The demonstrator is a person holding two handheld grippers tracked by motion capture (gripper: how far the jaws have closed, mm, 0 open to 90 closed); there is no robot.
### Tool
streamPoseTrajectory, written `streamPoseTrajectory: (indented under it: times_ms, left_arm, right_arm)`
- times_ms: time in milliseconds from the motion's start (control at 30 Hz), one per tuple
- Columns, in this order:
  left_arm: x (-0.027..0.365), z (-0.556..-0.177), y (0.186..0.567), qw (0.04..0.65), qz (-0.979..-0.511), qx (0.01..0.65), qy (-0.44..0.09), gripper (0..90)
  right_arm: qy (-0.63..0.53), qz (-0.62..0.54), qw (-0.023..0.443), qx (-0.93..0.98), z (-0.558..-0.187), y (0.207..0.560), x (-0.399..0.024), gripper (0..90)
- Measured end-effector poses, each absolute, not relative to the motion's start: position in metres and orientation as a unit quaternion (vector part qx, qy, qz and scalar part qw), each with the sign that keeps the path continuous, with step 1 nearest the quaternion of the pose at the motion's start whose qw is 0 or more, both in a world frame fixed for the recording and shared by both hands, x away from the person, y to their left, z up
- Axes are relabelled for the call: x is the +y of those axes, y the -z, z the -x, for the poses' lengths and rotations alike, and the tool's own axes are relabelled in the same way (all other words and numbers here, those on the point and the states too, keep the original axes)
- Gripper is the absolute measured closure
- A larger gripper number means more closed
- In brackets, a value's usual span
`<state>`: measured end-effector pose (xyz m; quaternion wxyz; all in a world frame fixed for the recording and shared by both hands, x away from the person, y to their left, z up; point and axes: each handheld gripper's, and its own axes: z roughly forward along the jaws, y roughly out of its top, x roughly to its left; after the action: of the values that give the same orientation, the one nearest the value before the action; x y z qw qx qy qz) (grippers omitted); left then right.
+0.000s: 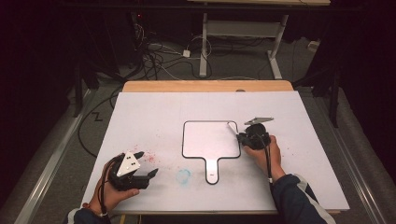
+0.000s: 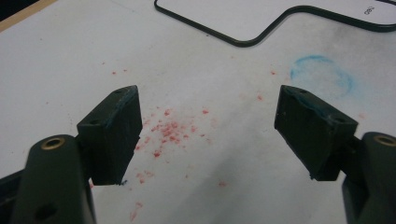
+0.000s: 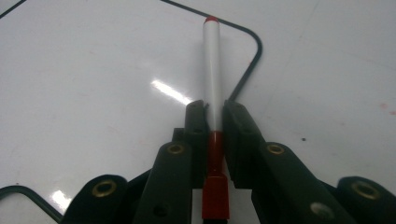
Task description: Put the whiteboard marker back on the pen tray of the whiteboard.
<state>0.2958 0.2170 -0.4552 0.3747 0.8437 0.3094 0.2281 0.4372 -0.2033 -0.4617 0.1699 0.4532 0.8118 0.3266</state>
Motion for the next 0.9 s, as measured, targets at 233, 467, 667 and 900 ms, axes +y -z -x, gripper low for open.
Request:
streamPoseTrajectory:
  times_ms: [233, 467, 667, 900]
  left_arm:
    - [0.217, -0.297, 0.456, 0.373, -0.844, 0.311, -0.228, 22.4]
    - [0.217, -0.298, 0.457, 0.371, -0.845, 0.311, -0.228, 22.4]
    - [0.216, -0.298, 0.458, 0.367, -0.848, 0.308, -0.227, 22.6]
    - [0.216, -0.298, 0.458, 0.367, -0.849, 0.308, -0.226, 22.6]
  right_arm:
    - [-0.32, -0.44, 0.182, 0.819, -0.435, 0.461, -0.195, 70.1]
    - [-0.328, -0.365, 0.224, 0.842, -0.434, 0.455, -0.181, 74.1]
    - [-0.324, -0.311, 0.205, 0.87, -0.437, 0.461, -0.169, 87.2]
    - [-0.325, -0.344, 0.201, 0.857, -0.446, 0.465, -0.182, 89.6]
